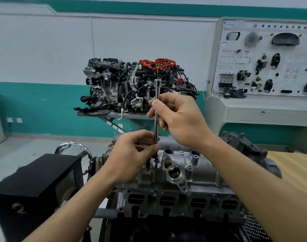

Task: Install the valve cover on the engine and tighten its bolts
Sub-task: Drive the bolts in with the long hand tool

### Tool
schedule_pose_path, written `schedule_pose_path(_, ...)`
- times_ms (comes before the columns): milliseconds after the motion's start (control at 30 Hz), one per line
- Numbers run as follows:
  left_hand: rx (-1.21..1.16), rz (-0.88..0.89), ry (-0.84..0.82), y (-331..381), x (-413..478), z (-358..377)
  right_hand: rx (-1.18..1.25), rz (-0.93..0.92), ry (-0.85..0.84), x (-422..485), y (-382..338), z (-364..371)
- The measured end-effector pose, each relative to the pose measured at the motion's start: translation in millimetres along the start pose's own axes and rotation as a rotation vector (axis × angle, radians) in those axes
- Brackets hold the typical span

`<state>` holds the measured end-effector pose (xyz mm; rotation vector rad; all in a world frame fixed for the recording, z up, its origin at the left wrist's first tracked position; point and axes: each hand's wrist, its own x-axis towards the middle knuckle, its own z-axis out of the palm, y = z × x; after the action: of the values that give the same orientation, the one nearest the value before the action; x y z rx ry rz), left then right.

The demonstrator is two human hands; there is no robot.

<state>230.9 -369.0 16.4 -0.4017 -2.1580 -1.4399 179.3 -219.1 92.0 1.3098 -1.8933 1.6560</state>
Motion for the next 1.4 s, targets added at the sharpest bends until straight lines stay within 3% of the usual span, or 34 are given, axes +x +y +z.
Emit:
schedule_pose_path(333, -0.035, -0.001, -0.056, 0, 2, 2, 0.293, -0.022, 0.238, -22, 40, 32)
schedule_pose_path(600, -0.113, -0.097, -0.106, 4, 6, 0, 0.514, 0.056, 0.191, -24, 43, 28)
schedule_pose_path(900, -0.143, -0.174, -0.106, 6, 14, -3, 0.468, 0.089, 0.185, -27, 39, 29)
schedule_pose_path(1267, -0.075, -0.112, -0.122, 5, 11, -1, 0.572, 0.082, 0.175, -29, 41, 27)
schedule_pose_path(1400, -0.083, -0.085, -0.025, 5, 10, 5, 0.638, 0.104, 0.209, -28, 41, 28)
